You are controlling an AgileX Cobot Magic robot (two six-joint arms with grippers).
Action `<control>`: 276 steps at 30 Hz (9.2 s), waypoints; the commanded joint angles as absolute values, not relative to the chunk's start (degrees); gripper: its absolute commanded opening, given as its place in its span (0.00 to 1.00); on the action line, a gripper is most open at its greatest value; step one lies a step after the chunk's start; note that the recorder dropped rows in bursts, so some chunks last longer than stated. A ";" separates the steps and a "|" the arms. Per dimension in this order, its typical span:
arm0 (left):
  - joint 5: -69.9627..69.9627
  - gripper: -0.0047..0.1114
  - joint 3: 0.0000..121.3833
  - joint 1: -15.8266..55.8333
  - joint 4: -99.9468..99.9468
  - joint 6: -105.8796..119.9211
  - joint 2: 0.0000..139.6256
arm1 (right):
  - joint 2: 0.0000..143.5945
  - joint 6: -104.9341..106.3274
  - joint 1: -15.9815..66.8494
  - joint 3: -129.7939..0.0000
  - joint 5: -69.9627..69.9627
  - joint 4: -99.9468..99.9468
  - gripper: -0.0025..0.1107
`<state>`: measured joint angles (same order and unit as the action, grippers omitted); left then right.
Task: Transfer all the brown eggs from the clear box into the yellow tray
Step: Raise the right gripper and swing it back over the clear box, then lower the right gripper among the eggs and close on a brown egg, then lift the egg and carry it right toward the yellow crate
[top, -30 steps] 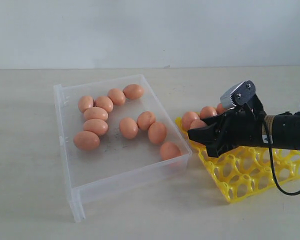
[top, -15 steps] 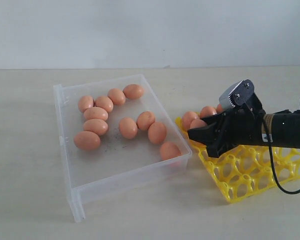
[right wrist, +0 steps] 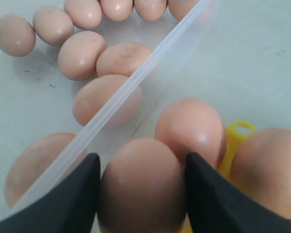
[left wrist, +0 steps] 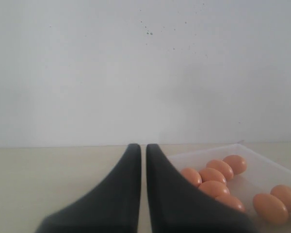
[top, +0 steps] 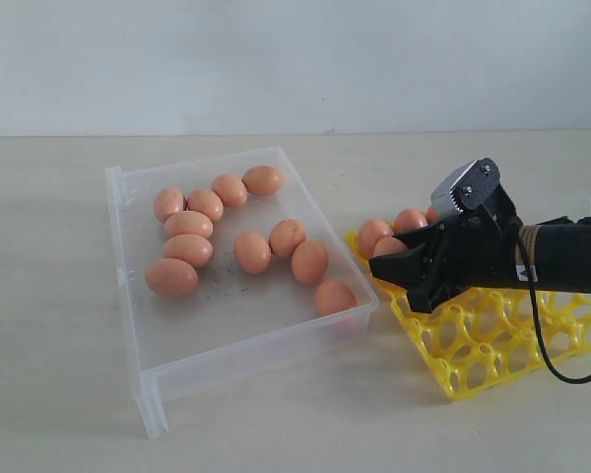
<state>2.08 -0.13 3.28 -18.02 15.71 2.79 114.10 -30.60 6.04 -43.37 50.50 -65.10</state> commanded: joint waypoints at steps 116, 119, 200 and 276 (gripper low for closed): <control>2.98 0.07 0.00 3.44 -18.28 15.97 3.02 | 139.12 7.85 33.86 -122.90 -61.79 12.51 0.50; 2.98 0.07 0.00 3.44 -18.28 15.97 3.02 | 140.04 7.85 33.86 -122.90 -60.61 11.65 0.50; 2.98 0.07 0.00 3.44 -18.28 15.97 3.02 | 135.86 -78.28 44.02 -101.63 -12.85 -82.62 0.02; 2.98 0.07 0.00 3.44 -18.28 15.97 3.02 | 106.81 -88.71 39.89 -66.10 -31.01 -99.95 0.02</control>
<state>2.08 -0.13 3.28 -18.02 15.71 2.79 109.66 -85.71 42.03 -67.94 -37.40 -99.40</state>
